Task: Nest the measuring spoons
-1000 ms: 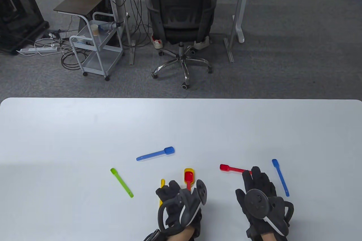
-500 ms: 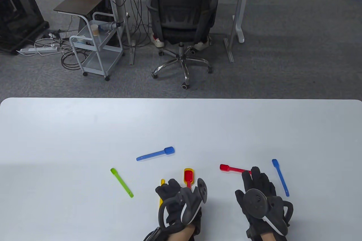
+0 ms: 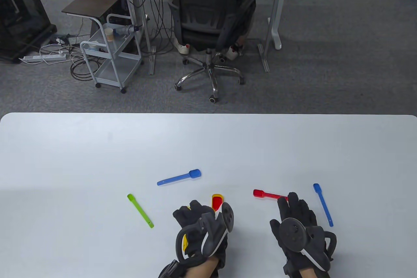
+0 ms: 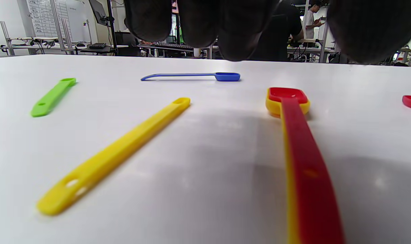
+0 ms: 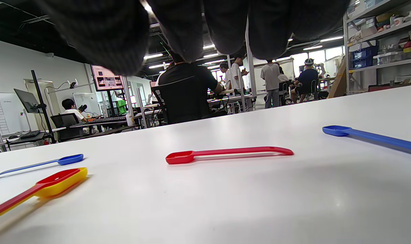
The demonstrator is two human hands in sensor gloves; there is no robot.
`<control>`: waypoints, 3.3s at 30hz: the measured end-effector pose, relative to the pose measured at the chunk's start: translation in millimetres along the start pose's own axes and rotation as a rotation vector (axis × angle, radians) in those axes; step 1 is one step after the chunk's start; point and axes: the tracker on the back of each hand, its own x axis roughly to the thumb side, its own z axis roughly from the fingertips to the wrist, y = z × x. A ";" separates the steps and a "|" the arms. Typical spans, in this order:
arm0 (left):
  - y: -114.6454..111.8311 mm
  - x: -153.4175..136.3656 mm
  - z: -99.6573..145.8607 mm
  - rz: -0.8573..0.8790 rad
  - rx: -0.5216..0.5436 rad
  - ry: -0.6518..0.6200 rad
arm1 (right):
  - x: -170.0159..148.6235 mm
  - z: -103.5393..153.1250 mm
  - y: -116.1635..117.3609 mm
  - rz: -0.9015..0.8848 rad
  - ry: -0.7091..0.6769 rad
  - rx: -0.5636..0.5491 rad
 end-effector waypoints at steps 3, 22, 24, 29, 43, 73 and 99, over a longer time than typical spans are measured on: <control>8.6 -3.8 1.2 -0.007 0.013 -0.018 | 0.7 -0.3 0.4 0.003 -0.003 0.001; 62.3 -39.6 -12.0 -0.039 0.137 -0.146 | -2.7 -0.1 -0.9 -0.021 0.002 -0.005; 65.4 -44.1 -17.0 -0.067 0.170 -0.165 | -3.0 -0.1 -1.0 -0.024 0.002 -0.006; 68.0 -60.3 -35.4 -0.064 0.161 -0.170 | -3.5 -0.3 -1.4 -0.030 -0.003 -0.005; 49.4 -100.7 -107.5 -0.040 0.033 -0.261 | -8.2 1.0 -3.8 -0.059 0.001 -0.009; -22.5 -109.9 -170.1 -0.142 -0.102 -0.083 | -3.8 0.4 -2.4 -0.055 -0.008 0.022; -24.5 -108.3 -171.3 -0.103 -0.120 -0.123 | -1.0 -0.1 -2.2 -0.050 -0.017 0.021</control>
